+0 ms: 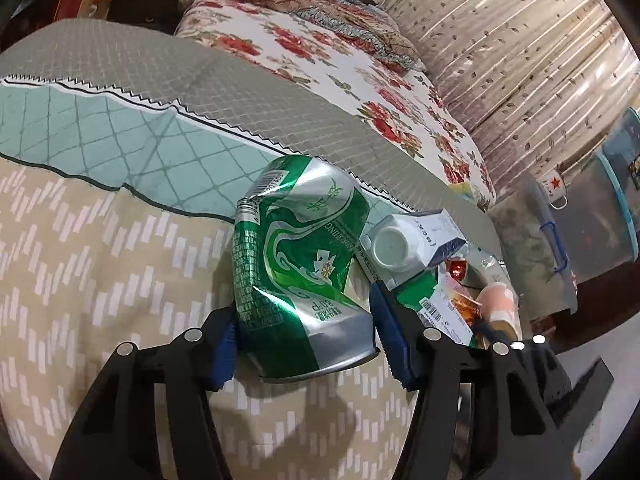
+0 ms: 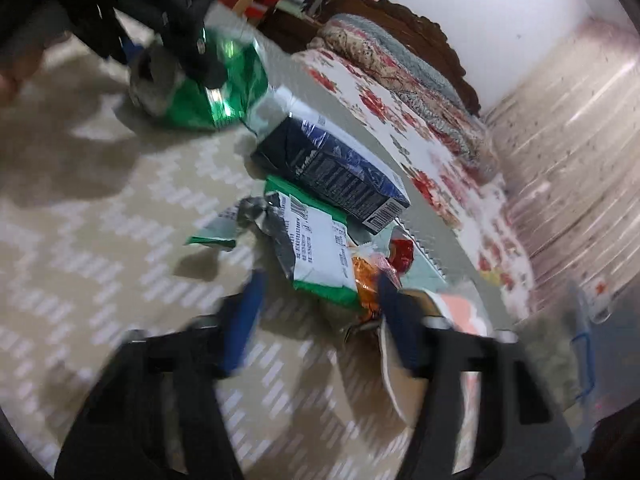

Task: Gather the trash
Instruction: 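Grasp the crushed green can with the left gripper while the right gripper grasps the green wrapper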

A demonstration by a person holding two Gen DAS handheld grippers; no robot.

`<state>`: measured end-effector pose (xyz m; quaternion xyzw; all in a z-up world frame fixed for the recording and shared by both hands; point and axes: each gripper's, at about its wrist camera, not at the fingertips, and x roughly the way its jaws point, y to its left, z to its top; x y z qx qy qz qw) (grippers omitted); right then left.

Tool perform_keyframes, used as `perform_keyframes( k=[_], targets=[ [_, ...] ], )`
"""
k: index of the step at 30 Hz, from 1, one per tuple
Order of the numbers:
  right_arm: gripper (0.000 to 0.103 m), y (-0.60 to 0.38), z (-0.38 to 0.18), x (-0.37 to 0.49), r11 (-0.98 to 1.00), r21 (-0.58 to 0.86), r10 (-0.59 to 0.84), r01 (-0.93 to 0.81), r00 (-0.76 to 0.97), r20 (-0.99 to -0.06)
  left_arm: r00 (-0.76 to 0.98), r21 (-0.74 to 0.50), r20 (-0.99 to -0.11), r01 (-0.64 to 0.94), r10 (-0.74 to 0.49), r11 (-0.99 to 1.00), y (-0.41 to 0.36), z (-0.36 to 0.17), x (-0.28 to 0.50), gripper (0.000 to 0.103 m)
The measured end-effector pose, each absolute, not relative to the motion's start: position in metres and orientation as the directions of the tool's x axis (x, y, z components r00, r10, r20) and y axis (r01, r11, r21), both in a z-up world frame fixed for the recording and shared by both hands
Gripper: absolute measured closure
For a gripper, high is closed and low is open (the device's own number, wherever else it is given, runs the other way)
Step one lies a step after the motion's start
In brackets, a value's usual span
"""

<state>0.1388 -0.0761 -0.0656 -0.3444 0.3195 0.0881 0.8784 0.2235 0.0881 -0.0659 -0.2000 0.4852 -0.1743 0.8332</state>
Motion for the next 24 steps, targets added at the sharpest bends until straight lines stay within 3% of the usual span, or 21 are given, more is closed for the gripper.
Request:
perform_keyframes(
  k=[2, 4, 10, 14, 18, 19, 21, 22, 24],
  targets=[
    [0.086, -0.081, -0.060, 0.136, 0.784, -0.503, -0.032, -0.364, 0.785, -0.618, 0.466, -0.502, -0.739, 0.103, -0.488, 0.859, 0.088, -0.066, 0.218, 0.048],
    [0.089, -0.085, -0.052, 0.125, 0.814, -0.450, 0.017, -0.368, 0.789, -0.614, 0.460, -0.507, -0.736, 0.109, -0.496, 0.855, 0.089, -0.067, 0.209, 0.048],
    [0.089, -0.107, -0.031, 0.069, 0.888, -0.214, 0.195, -0.407, 0.755, -0.626, 0.409, -0.561, -0.704, 0.181, -0.580, 0.808, 0.088, -0.068, 0.157, 0.048],
    [0.089, -0.145, -0.042, 0.045, 0.921, 0.127, 0.353, -0.368, 0.651, -0.672, 0.357, -0.593, -0.685, 0.233, -0.635, 0.771, 0.076, -0.072, 0.127, 0.048],
    [0.086, -0.162, -0.058, 0.035, 0.918, 0.200, 0.382, -0.343, 0.627, -0.679, 0.351, -0.547, -0.713, 0.265, -0.607, 0.794, 0.060, -0.073, 0.118, 0.047],
    [0.083, -0.166, -0.059, 0.036, 0.916, 0.219, 0.391, -0.336, 0.624, -0.677, 0.346, -0.547, -0.716, 0.262, -0.606, 0.795, 0.058, -0.073, 0.120, 0.047],
    [0.053, -0.174, -0.056, 0.043, 0.897, 0.288, 0.440, -0.336, 0.615, -0.654, 0.339, -0.552, -0.720, 0.251, -0.606, 0.796, 0.056, -0.073, 0.121, 0.047],
    [0.025, -0.176, -0.054, 0.045, 0.897, 0.296, 0.442, -0.329, 0.629, -0.639, 0.339, -0.550, -0.722, 0.249, -0.604, 0.797, 0.055, -0.074, 0.123, 0.047],
    [0.022, -0.175, -0.046, 0.049, 0.906, 0.259, 0.423, -0.336, 0.677, -0.602, 0.342, -0.542, -0.726, 0.249, -0.597, 0.803, 0.053, -0.074, 0.121, 0.047]
  ],
)
